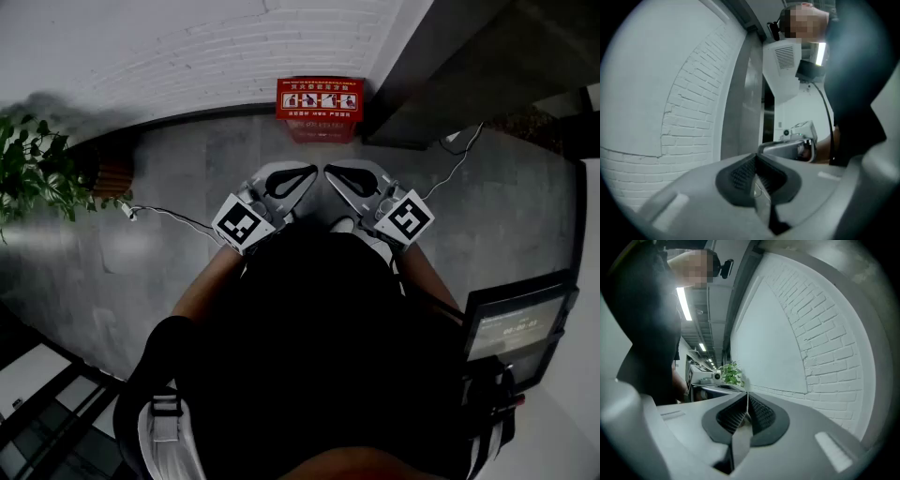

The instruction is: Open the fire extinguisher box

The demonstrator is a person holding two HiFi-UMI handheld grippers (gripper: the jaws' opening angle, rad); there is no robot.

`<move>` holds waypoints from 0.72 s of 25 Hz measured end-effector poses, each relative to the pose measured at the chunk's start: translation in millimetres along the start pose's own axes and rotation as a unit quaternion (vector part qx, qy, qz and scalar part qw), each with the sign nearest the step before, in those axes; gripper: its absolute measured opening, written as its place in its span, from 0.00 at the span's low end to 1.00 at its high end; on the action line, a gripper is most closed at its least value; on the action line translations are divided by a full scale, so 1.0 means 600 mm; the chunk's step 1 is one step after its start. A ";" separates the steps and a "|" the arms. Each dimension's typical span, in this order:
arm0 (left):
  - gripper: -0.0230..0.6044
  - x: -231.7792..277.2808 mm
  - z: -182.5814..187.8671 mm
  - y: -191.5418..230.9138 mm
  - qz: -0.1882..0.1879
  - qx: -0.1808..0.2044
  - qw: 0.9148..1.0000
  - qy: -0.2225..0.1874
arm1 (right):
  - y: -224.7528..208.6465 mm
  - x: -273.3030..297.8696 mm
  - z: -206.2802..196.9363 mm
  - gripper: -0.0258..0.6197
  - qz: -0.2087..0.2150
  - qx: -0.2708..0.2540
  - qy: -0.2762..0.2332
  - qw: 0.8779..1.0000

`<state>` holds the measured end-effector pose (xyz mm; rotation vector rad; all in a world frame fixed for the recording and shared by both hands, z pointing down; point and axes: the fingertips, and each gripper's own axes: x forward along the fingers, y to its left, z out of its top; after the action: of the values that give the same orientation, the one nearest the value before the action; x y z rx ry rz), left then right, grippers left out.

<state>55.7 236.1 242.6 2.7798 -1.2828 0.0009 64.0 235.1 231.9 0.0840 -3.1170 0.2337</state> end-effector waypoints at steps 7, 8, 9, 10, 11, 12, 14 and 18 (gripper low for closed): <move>0.04 0.045 0.000 -0.016 0.021 -0.011 1.000 0.019 | -0.029 -0.042 -0.002 0.06 0.013 0.004 0.001 1.000; 0.04 0.054 0.001 -0.014 0.024 -0.012 0.999 0.020 | -0.037 -0.048 -0.002 0.06 0.015 0.006 0.003 1.000; 0.04 0.059 0.001 -0.016 0.028 -0.012 0.999 0.020 | -0.041 -0.053 -0.004 0.06 0.017 0.008 0.005 1.000; 0.04 0.061 -0.002 -0.021 0.031 -0.010 0.999 0.019 | -0.040 -0.060 -0.008 0.06 0.019 0.009 0.005 1.000; 0.04 0.061 -0.005 -0.028 0.033 -0.009 0.999 0.019 | -0.036 -0.066 -0.014 0.06 0.020 0.009 0.005 1.000; 0.04 0.060 -0.008 -0.033 0.037 -0.008 0.999 0.019 | -0.034 -0.071 -0.020 0.06 0.022 0.010 0.006 1.000; 0.04 0.070 -0.006 -0.023 0.045 -0.010 0.999 0.021 | -0.049 -0.071 -0.023 0.06 0.027 0.015 0.010 0.999; 0.04 0.084 -0.006 0.023 0.055 -0.024 0.998 0.029 | -0.088 -0.045 -0.021 0.06 0.034 0.033 0.014 0.999</move>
<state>78.0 189.0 248.7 2.6463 -1.4000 0.0565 93.9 186.3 251.7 -0.0249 -3.0872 0.3346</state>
